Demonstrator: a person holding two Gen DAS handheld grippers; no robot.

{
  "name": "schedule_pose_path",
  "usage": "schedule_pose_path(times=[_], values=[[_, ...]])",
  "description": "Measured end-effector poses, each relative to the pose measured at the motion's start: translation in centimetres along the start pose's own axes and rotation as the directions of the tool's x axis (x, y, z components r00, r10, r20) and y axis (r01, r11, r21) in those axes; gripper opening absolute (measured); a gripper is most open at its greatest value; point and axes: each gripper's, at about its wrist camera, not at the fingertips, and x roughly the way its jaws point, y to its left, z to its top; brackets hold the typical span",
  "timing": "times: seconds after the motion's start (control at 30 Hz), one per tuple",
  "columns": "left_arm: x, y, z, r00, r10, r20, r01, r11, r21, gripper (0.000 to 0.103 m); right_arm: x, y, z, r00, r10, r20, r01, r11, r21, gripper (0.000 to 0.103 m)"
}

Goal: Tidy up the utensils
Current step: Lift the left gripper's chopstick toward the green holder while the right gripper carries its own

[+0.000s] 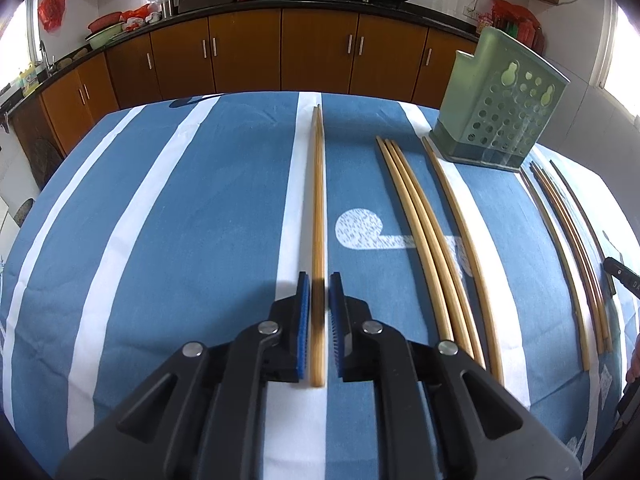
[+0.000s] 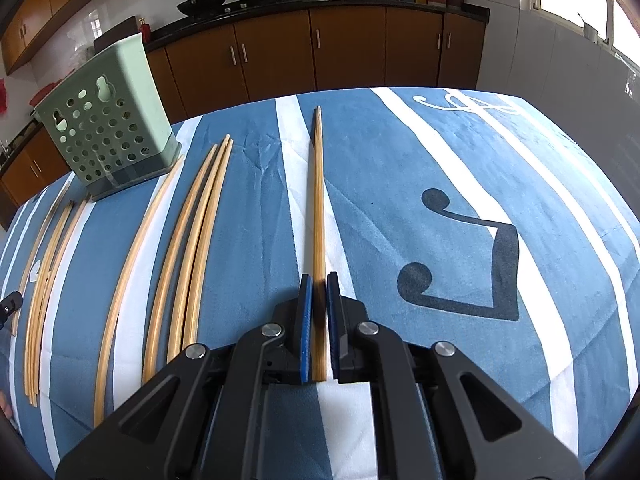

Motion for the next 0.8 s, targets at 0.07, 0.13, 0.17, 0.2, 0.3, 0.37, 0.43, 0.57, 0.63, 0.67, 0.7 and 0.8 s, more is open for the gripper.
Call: schedule_pose_path(times=[0.07,0.13,0.17,0.2,0.3,0.37,0.43,0.57,0.63,0.67,0.7,0.8], values=[[-0.2,0.0,-0.4,1.0,0.0,0.0,0.0,1.0,-0.002,0.011,-0.3,0.2,-0.3,1.0,-0.005,0.002,0.005,1.0,-0.017,0.008],[-0.4,0.0,-0.6,1.0,0.004,-0.001,-0.004,1.0,0.0,0.008,-0.4,0.1,-0.5,1.0,0.0,0.004,0.0,1.0,-0.023,0.008],[-0.4,0.1,-0.6,1.0,0.002,-0.001,-0.002,1.0,0.001,0.008,-0.5,0.0,-0.5,1.0,0.003,-0.001,-0.003,1.0,-0.018,0.008],[-0.5,0.1,-0.6,1.0,0.003,-0.007,-0.003,1.0,0.006,0.008,-0.8,-0.3,-0.4,1.0,0.012,-0.001,-0.012,1.0,-0.005,0.008],[-1.6,0.2,-0.5,1.0,0.013,0.011,-0.013,1.0,0.019,0.008,-2.7,-0.6,-0.3,0.998,0.023,0.061,-0.022,1.0,-0.003,0.008],[-2.8,0.3,-0.2,0.999,0.011,0.045,-0.012,1.0,0.025,0.008,-4.2,-0.9,0.1,0.994,0.031,0.102,-0.031,1.0,-0.005,0.008],[-4.1,0.4,0.3,0.997,0.007,0.082,-0.008,1.0,0.019,0.008,-5.1,-1.2,0.4,0.991,0.035,0.128,-0.035,0.999,-0.001,0.008],[-6.8,0.7,1.4,0.987,-0.002,0.158,0.002,1.0,-0.003,0.008,-6.7,-1.7,1.0,0.983,0.049,0.176,-0.054,0.998,0.022,0.008],[-7.9,0.7,1.8,0.982,-0.004,0.19,0.007,1.0,-0.014,0.008,-7.4,-1.8,1.2,0.976,0.053,0.209,-0.061,0.998,0.031,0.008],[-8.6,0.8,2.1,0.977,-0.006,0.214,0.012,1.0,-0.025,0.008,-7.7,-1.8,1.3,0.973,0.055,0.223,-0.064,0.997,0.035,0.008],[-9.0,0.8,2.3,0.974,-0.007,0.225,0.014,0.999,-0.032,0.008,-8.1,-1.9,1.4,0.969,0.056,0.239,-0.067,0.997,0.039,0.008],[-10.8,1.1,3.2,0.96,-0.006,0.279,0.024,0.998,-0.061,0.008,-9.5,-2.1,2.1,0.953,0.06,0.296,-0.078,0.996,0.05,0.008]])
